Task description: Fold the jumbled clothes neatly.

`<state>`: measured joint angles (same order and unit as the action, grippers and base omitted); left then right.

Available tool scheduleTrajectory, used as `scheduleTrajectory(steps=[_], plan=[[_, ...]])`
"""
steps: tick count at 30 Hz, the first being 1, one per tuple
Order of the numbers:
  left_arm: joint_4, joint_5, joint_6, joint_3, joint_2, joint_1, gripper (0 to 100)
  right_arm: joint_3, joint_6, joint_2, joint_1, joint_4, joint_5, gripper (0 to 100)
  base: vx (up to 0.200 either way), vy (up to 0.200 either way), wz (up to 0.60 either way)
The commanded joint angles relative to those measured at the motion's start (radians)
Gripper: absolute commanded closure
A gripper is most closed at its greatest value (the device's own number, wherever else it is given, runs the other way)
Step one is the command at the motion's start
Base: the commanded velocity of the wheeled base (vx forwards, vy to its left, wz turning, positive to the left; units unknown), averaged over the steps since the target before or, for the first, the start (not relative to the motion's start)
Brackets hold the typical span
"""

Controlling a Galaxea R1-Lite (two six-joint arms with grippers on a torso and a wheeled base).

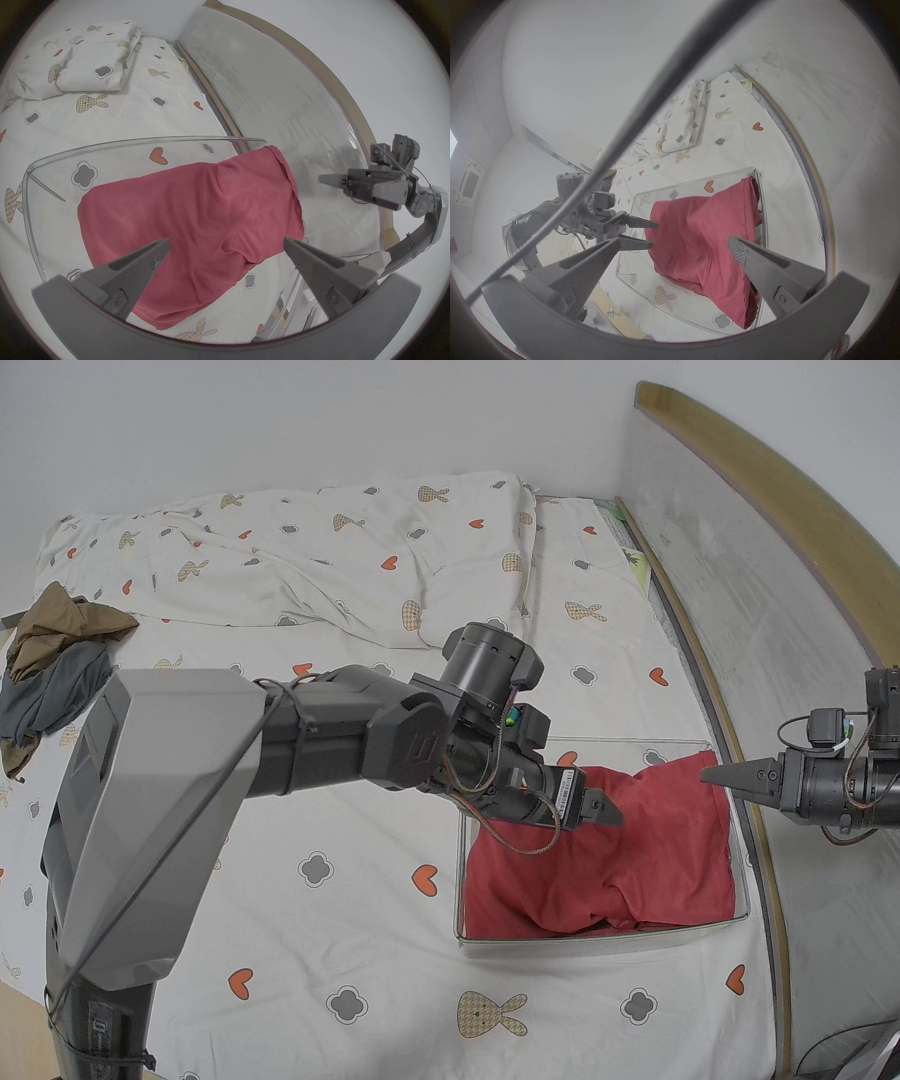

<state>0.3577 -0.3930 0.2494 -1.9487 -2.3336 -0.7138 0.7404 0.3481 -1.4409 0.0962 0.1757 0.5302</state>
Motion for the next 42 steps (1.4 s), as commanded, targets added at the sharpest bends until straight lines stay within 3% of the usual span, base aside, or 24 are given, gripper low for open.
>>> scheduleTrajectory(steps=[1,12,19,22,25,29,30,33,38,42], plan=[[0.001,0.000,0.001,-0.006,-0.020,0.004,0,-0.001,0.000,0.056,-0.007,0.001,-0.001,0,0.000,0.000,0.00],[0.007,0.000,0.004,-0.007,-0.004,0.005,0,-0.027,0.008,0.108,0.002,0.008,0.017,0,0.000,0.000,0.00],[0.014,0.000,0.004,0.054,0.160,0.004,0,-0.032,0.008,0.229,0.016,-0.001,0.022,0,0.000,0.000,0.00],[0.041,0.008,0.002,0.191,0.389,0.004,0,-0.130,0.005,0.366,0.016,0.004,0.022,0,0.000,0.000,0.00],[0.086,0.022,0.002,0.237,0.481,0.016,0,-0.191,-0.006,0.424,0.014,0.013,0.022,0,0.000,0.000,0.00],[0.337,0.177,-0.005,0.283,0.666,0.085,0,-0.311,-0.110,0.508,0.013,0.014,0.020,0,0.000,0.000,0.00],[0.417,0.243,-0.005,0.306,0.714,0.111,0,-0.354,-0.172,0.540,0.008,0.014,0.020,0,0.000,0.000,0.00],[0.508,0.345,-0.005,0.404,0.813,0.185,0,-0.443,-0.270,0.619,0.013,0.008,0.019,0,0.000,0.000,0.00],[0.511,0.408,-0.016,0.663,1.010,0.335,0,-0.579,-0.276,0.774,0.017,0.004,0.022,0,0.000,0.000,0.00],[0.512,0.413,-0.096,0.858,1.162,0.425,0,-0.682,-0.279,0.902,0.014,0.001,0.022,0,0.000,0.000,0.00]])
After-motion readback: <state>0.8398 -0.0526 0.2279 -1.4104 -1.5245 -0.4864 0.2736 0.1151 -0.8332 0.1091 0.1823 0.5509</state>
